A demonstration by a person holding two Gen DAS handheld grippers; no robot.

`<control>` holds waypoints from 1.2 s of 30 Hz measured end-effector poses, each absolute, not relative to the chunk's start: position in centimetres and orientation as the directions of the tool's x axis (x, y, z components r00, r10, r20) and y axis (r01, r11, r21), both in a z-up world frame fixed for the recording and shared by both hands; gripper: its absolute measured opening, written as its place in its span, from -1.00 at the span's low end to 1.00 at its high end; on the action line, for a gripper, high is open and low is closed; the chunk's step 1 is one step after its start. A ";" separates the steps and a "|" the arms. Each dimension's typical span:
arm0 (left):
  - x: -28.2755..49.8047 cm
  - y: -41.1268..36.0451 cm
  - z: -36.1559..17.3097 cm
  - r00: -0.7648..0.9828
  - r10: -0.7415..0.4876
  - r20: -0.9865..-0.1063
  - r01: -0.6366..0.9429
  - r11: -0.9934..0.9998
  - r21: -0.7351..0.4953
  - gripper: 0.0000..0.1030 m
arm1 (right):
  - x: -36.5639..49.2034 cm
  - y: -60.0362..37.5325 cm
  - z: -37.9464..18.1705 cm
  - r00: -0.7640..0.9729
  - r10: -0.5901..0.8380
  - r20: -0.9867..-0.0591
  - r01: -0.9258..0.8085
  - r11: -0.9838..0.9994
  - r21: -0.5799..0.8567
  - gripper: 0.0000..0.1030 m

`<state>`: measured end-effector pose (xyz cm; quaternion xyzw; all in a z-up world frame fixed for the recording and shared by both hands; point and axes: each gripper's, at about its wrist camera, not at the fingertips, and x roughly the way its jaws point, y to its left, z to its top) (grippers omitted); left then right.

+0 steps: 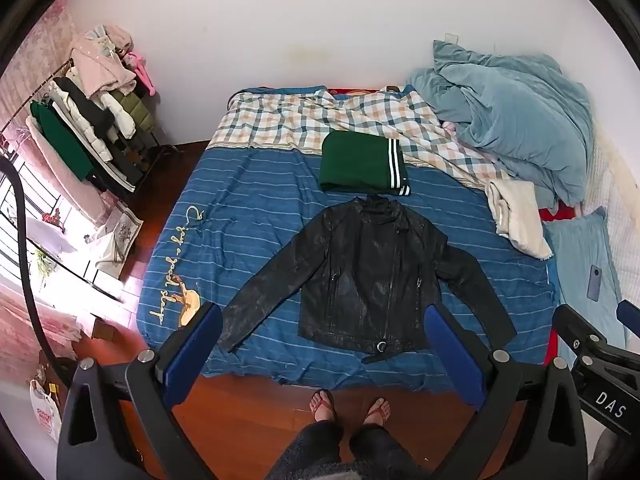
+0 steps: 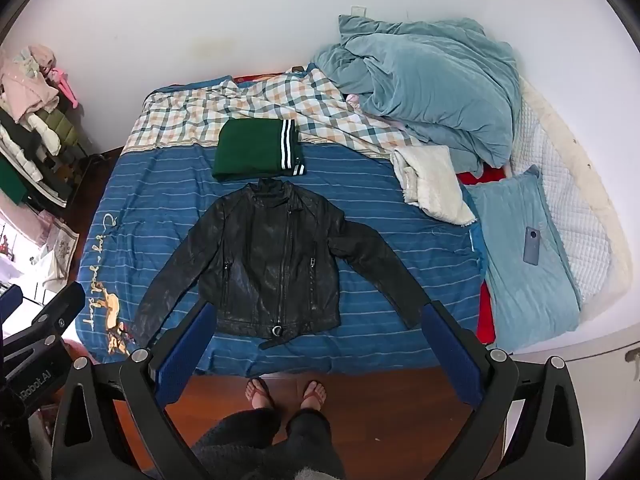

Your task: Fold large clothes

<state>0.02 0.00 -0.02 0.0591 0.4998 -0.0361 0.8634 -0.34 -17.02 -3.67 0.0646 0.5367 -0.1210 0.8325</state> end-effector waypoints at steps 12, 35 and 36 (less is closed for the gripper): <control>-0.5 0.2 -0.3 0.499 0.000 -0.866 0.120 0.990 0.070 1.00 | -0.6 -17.0 -3.3 0.385 -0.131 -0.914 0.261 0.965 -0.028 1.00; -0.4 0.5 0.6 0.503 -0.020 -0.864 0.141 0.988 0.060 1.00 | -0.4 -16.0 -2.2 0.396 -0.137 -0.908 0.261 0.965 -0.032 1.00; -0.4 0.5 0.6 0.503 -0.019 -0.864 0.140 0.988 0.060 1.00 | -0.3 -15.9 -2.1 0.396 -0.136 -0.908 0.261 0.965 -0.030 1.00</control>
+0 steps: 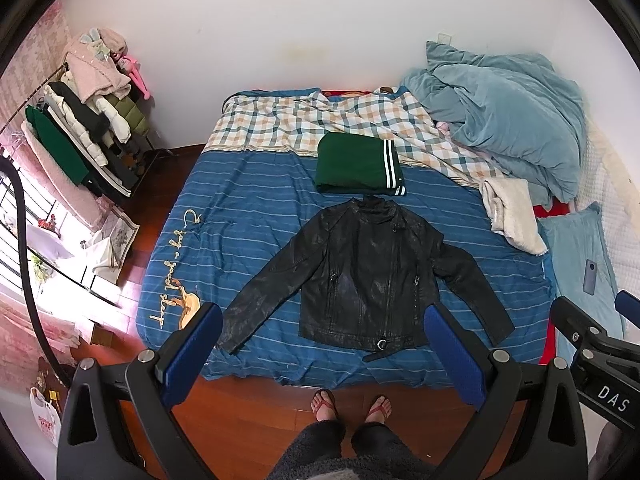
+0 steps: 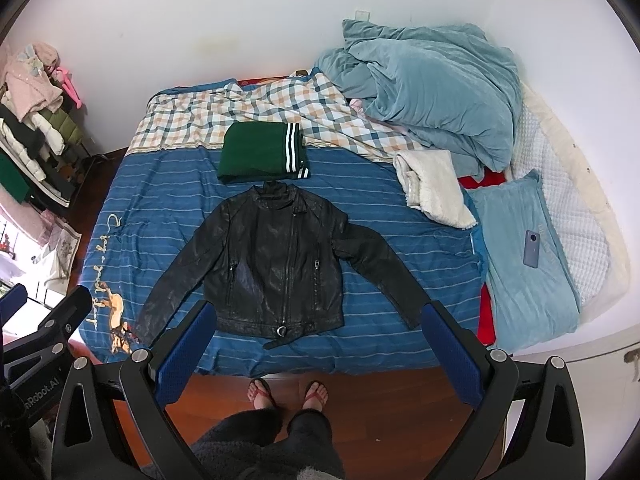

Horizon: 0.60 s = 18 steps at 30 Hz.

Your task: Fold large clothes

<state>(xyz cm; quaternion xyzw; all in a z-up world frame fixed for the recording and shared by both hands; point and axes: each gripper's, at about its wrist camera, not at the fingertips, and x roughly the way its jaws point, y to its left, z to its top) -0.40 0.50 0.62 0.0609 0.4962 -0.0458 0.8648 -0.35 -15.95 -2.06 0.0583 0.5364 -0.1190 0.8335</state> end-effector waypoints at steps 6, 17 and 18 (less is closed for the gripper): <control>-0.2 0.5 0.7 0.498 -0.020 -0.867 0.140 0.988 0.058 1.00 | -0.3 -15.9 -1.9 0.394 -0.135 -0.909 0.260 0.965 -0.031 1.00; -0.4 0.4 1.1 0.501 -0.021 -0.865 0.133 0.990 0.053 1.00 | -0.5 -16.1 -1.6 0.396 -0.128 -0.909 0.255 0.967 -0.024 1.00; -0.5 0.5 1.1 0.502 -0.021 -0.864 0.131 0.990 0.052 1.00 | -0.6 -16.2 -1.7 0.397 -0.127 -0.909 0.255 0.967 -0.023 1.00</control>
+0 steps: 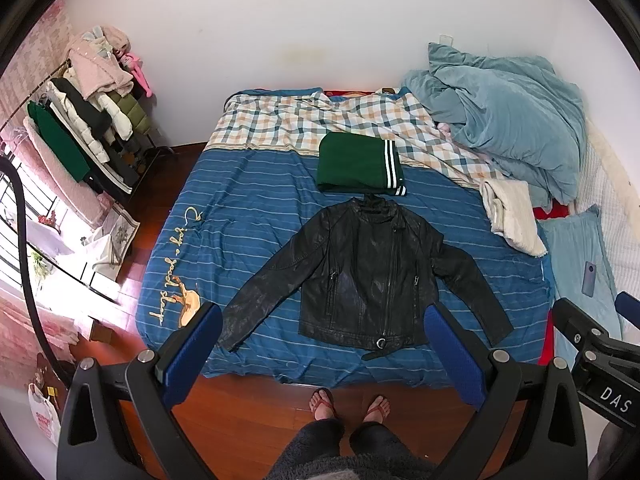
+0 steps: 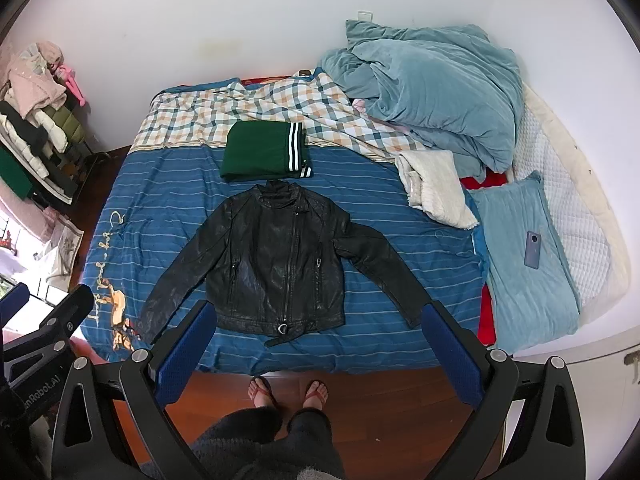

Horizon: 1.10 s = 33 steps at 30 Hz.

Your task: Fold large clothes

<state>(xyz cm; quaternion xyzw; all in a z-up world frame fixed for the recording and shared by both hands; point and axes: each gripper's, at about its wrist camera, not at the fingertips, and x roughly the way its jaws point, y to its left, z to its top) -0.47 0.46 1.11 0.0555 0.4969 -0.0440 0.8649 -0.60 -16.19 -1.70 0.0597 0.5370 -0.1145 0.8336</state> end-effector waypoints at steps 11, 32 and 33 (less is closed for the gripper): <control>-0.5 0.7 1.1 0.502 -0.024 -0.865 0.134 0.990 0.050 1.00 | -0.7 -16.0 -1.7 0.398 -0.126 -0.909 0.255 0.967 -0.022 1.00; -0.2 0.1 1.7 0.502 -0.033 -0.864 0.136 0.990 0.042 1.00 | -0.6 -16.1 -1.3 0.398 -0.125 -0.909 0.247 0.969 -0.025 1.00; 0.0 0.0 1.8 0.503 -0.033 -0.864 0.135 0.990 0.041 1.00 | -0.6 -16.1 -1.3 0.398 -0.125 -0.909 0.247 0.969 -0.026 1.00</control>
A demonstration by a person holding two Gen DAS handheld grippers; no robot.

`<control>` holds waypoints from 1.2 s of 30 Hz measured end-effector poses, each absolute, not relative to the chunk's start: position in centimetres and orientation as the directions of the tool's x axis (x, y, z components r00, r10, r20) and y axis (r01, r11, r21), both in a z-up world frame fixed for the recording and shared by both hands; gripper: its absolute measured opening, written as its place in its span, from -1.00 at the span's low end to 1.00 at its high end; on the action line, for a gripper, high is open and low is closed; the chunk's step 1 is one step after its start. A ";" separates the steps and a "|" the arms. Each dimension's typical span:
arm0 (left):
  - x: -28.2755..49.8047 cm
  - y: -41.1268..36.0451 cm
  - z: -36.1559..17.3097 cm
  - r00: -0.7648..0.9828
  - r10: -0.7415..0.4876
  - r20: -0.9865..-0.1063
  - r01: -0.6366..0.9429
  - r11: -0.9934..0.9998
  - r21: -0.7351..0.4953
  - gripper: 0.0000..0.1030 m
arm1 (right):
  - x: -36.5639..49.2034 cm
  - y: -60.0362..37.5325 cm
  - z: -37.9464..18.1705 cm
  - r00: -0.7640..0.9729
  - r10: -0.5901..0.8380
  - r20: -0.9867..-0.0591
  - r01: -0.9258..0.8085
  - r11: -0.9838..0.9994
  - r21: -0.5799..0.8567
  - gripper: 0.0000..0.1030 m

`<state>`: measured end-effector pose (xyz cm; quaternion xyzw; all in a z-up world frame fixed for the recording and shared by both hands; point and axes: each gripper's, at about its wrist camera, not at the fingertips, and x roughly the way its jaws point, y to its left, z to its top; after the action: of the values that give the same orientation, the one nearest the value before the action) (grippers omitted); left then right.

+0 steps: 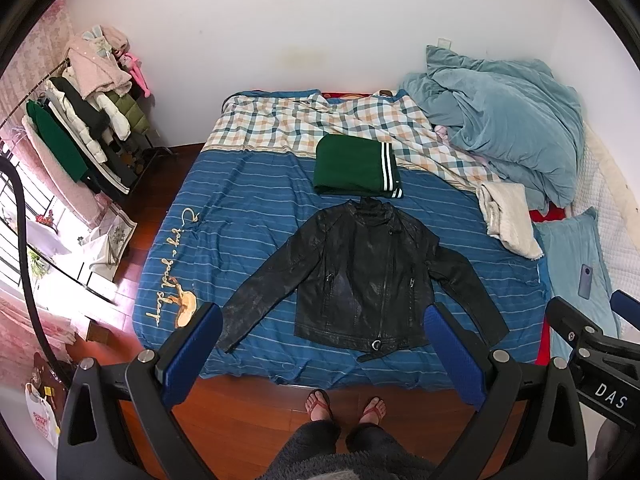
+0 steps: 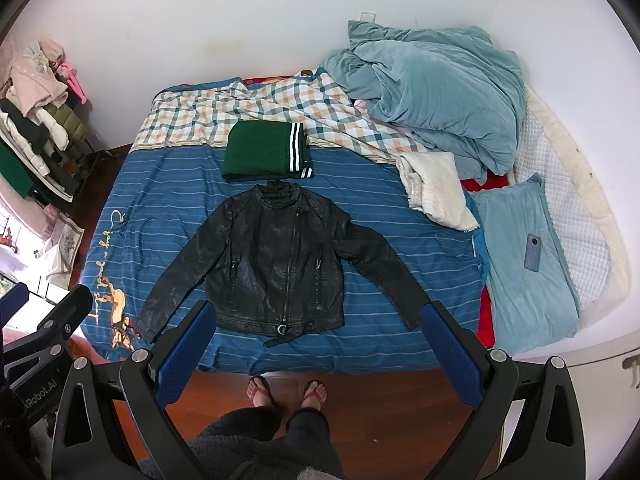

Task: Fold large clothes
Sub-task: 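Lower the right tool to the jacket sleeve and grasp its cuff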

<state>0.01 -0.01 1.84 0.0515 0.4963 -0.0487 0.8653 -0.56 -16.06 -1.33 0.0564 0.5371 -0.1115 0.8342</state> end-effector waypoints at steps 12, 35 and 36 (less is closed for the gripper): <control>0.5 -0.1 1.1 0.504 -0.035 -0.863 0.139 0.989 0.041 1.00 | -0.3 -16.1 -1.5 0.390 -0.123 -0.913 0.256 0.966 -0.021 1.00; 16.5 -6.5 -26.8 0.412 0.275 -0.869 0.034 0.948 0.316 1.00 | -2.1 -50.4 -39.5 0.110 -0.029 -0.994 0.861 0.501 0.081 0.61; 17.2 -7.3 -28.6 0.391 0.281 -0.876 0.037 0.947 0.320 1.00 | -2.8 -52.4 -42.5 0.073 -0.019 -0.997 0.877 0.478 0.055 0.61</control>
<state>17.18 -7.30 -28.57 0.1454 0.5468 0.0742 0.8212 -2.80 -52.42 -42.50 0.3687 0.5816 -0.3537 0.6330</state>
